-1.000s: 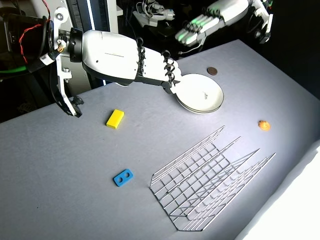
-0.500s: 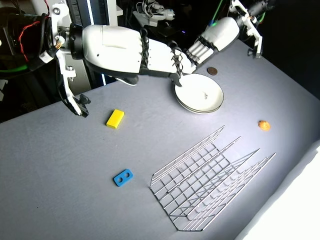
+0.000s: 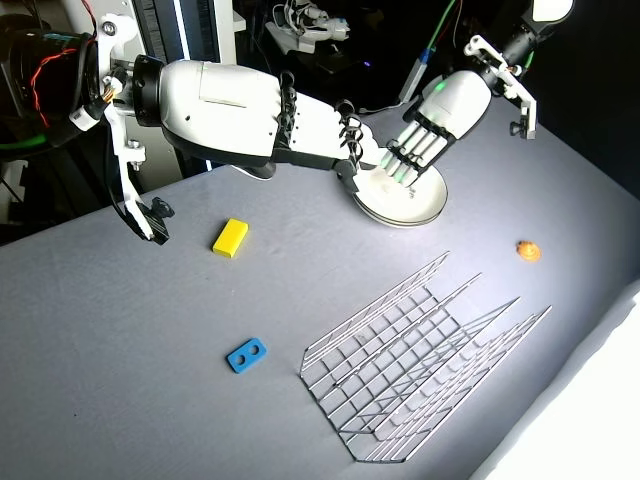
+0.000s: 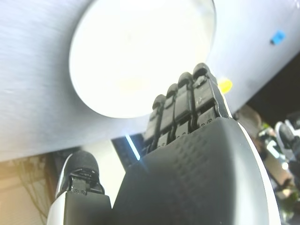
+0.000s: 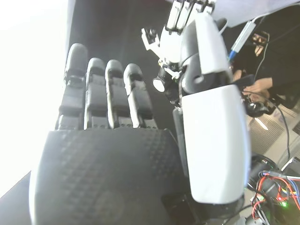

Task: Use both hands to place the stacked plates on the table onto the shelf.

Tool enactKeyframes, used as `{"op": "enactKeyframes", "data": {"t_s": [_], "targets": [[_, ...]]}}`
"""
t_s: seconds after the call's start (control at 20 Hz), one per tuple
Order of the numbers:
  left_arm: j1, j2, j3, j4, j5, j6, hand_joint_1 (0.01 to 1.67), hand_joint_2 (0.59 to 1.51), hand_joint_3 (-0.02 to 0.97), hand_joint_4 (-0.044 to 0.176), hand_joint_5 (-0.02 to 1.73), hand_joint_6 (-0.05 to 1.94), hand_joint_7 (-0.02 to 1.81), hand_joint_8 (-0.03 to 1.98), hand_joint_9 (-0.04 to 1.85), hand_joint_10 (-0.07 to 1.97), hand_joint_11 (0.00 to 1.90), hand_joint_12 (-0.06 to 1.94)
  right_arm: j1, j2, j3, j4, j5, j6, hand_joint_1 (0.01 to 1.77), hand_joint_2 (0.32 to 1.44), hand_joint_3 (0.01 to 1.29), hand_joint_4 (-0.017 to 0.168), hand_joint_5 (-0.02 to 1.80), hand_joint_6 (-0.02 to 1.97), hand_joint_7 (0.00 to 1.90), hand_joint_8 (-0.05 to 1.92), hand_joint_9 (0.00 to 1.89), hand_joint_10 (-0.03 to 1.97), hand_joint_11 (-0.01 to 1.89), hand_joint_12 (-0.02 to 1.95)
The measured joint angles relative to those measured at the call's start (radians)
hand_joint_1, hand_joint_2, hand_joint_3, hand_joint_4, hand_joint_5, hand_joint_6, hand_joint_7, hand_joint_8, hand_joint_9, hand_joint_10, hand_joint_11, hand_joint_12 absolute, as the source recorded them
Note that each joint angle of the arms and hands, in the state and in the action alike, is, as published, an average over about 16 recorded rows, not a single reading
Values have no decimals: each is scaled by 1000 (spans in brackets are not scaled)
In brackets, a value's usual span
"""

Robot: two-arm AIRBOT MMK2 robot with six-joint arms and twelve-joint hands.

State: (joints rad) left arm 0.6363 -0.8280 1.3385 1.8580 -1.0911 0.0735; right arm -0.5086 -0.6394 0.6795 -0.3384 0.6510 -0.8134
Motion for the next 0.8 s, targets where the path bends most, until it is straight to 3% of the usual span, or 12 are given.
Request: {"op": "enactKeyframes", "data": {"t_s": [0.4,0.8], "targets": [[56,-6,77,-4,-3,0,18,1157,32,1,16,-9,15,-5,16,8,15,-11,-27,-11,0,-30,-10,-8,1070,1072,18,1,135,18,138,13,153,6,13,841],[102,-11,97,-11,14,0,18,1165,31,0,16,-6,12,-5,19,8,15,-12,-57,-28,0,-55,-25,-23,1069,1079,18,1,123,18,135,13,168,6,13,808]]}}
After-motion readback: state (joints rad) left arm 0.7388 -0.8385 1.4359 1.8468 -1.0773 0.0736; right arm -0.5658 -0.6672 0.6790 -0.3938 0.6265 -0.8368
